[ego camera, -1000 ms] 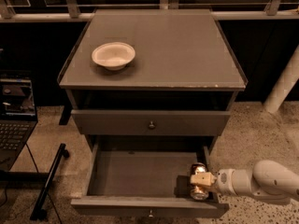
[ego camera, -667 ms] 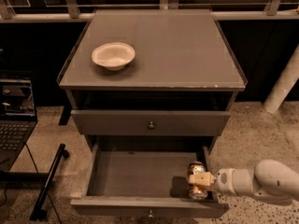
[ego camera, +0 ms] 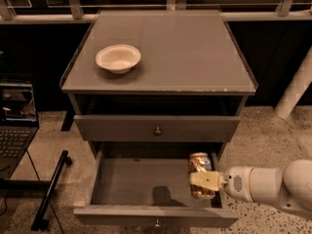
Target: Pick orange can from middle drawer and place on counter
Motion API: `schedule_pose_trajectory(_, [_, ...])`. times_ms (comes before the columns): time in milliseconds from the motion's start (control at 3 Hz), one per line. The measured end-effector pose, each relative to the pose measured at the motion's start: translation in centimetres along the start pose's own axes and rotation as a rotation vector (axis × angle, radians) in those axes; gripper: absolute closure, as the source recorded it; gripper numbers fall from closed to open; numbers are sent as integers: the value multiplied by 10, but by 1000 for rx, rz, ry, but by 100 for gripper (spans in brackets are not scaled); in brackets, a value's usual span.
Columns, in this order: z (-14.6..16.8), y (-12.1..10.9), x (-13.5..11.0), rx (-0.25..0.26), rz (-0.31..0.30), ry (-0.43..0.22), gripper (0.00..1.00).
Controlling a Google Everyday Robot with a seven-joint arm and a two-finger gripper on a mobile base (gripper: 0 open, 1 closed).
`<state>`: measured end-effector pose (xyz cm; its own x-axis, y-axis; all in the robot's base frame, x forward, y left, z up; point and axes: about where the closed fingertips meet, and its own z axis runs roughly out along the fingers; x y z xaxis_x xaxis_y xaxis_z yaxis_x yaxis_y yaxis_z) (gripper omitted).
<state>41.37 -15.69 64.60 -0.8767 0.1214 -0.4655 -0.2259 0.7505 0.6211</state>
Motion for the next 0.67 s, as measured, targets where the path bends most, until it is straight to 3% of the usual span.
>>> schedule_pose_trajectory(333, [-42, 70, -36, -5, -129, -104, 100])
schedule_pose_trajectory(667, [-41, 68, -35, -6, -127, -100, 100])
